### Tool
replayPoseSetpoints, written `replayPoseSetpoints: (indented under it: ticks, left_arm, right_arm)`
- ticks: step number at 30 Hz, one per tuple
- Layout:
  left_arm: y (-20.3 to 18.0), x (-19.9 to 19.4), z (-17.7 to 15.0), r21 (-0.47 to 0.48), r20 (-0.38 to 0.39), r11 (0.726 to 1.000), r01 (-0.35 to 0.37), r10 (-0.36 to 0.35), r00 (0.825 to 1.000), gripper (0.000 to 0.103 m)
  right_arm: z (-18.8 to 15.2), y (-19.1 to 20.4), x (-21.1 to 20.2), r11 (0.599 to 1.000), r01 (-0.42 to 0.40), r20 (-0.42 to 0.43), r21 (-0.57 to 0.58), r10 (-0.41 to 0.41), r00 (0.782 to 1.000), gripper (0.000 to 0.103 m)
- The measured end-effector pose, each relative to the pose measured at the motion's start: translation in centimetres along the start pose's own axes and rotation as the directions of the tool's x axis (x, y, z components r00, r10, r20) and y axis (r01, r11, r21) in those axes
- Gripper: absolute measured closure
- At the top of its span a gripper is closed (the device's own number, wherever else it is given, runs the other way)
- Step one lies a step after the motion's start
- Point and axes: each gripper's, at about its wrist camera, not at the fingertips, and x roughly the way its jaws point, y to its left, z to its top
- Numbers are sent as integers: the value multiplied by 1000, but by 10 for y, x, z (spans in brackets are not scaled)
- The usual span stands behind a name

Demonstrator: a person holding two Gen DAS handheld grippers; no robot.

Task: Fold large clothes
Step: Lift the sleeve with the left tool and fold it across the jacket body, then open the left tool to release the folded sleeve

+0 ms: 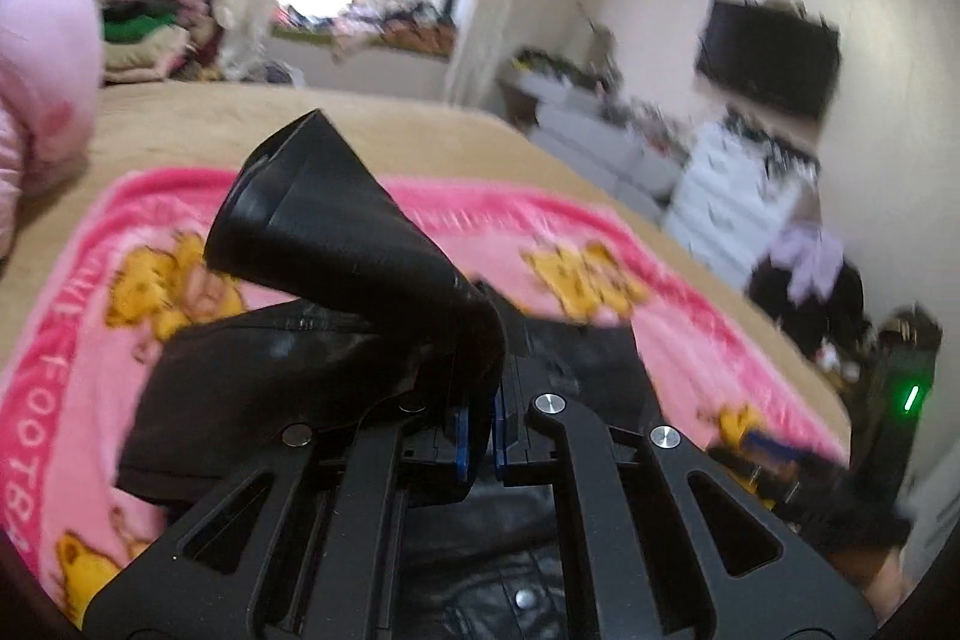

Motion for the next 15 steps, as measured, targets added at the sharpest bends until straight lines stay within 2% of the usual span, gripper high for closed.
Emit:
replayPoseSetpoints:
  ticks: [5, 8, 11, 15]
  left_arm:
    - [-21, 40, -37, 78, -148, 995, 55, -43, 988, 101]
    - [-35, 62, -56, 151, -214, 988, 32, 1, 977, 99]
    - [-46, 85, -79, 230, -284, 973, -9, 76, 956, 98]
    - [-53, 96, -95, 290, -329, 956, -36, 134, 935, 97]
  right_arm:
    - [0, -26, -4, 997, 27, 10, 78, -28, 1000, 5]
    - [-1, -34, -4, 994, 36, 6, 98, -37, 999, 5]
    - [-2, -37, -5, 993, 44, 7, 107, -45, 999, 5]
    - [-3, -40, -6, 992, 41, 7, 119, -42, 999, 5]
